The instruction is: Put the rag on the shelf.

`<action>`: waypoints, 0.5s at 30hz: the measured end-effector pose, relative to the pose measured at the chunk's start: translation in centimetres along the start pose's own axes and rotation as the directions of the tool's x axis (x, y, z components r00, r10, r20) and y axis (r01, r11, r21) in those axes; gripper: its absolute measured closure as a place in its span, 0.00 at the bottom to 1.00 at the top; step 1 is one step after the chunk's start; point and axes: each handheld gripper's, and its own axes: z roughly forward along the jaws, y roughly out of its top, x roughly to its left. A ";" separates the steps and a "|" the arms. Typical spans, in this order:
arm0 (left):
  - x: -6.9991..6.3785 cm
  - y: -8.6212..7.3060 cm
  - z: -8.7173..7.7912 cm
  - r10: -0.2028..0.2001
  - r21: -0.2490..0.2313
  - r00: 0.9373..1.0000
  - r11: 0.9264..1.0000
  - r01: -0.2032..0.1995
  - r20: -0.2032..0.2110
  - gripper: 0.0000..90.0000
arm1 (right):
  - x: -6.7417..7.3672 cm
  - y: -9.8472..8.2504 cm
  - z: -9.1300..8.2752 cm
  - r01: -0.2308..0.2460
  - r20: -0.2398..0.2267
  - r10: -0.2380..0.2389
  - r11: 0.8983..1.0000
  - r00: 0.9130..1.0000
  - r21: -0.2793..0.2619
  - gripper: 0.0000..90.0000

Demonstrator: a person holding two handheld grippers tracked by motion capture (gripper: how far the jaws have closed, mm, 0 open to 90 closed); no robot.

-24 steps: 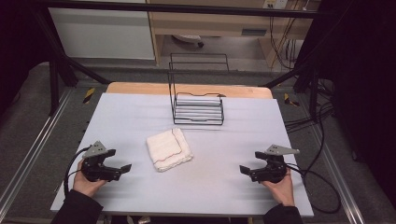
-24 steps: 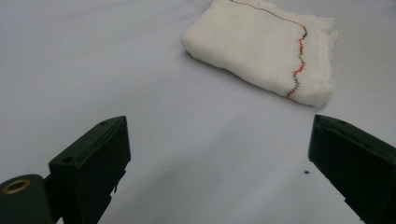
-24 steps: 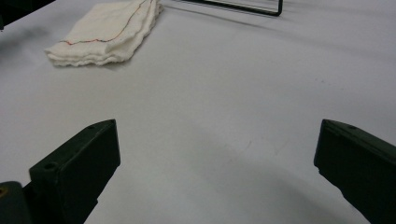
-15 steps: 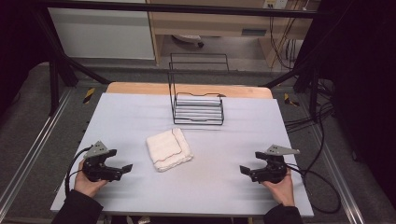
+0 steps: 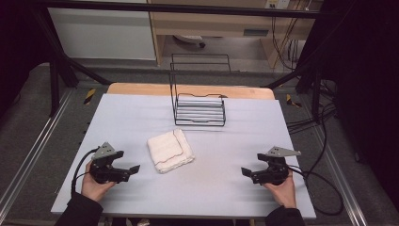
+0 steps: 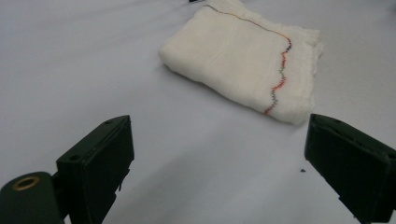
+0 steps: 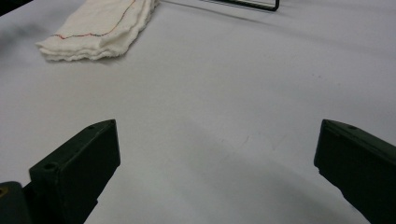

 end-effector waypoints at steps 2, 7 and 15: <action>-0.5 0.2 0.3 -0.006 -0.004 1.000 1.000 0.006 0.014 0.12 | 0.0 0.0 0.0 -0.002 0.001 0.002 1.000 1.000 0.000 0.01; -2.0 0.6 1.4 -0.016 0.005 1.000 1.000 0.016 0.024 0.20 | 0.0 0.0 0.0 -0.004 0.003 0.004 1.000 1.000 0.007 0.01; -5.0 1.3 3.4 0.023 0.045 1.000 0.999 -0.024 0.017 0.38 | 0.1 -0.1 0.0 -0.003 0.006 0.003 1.000 1.000 0.006 0.01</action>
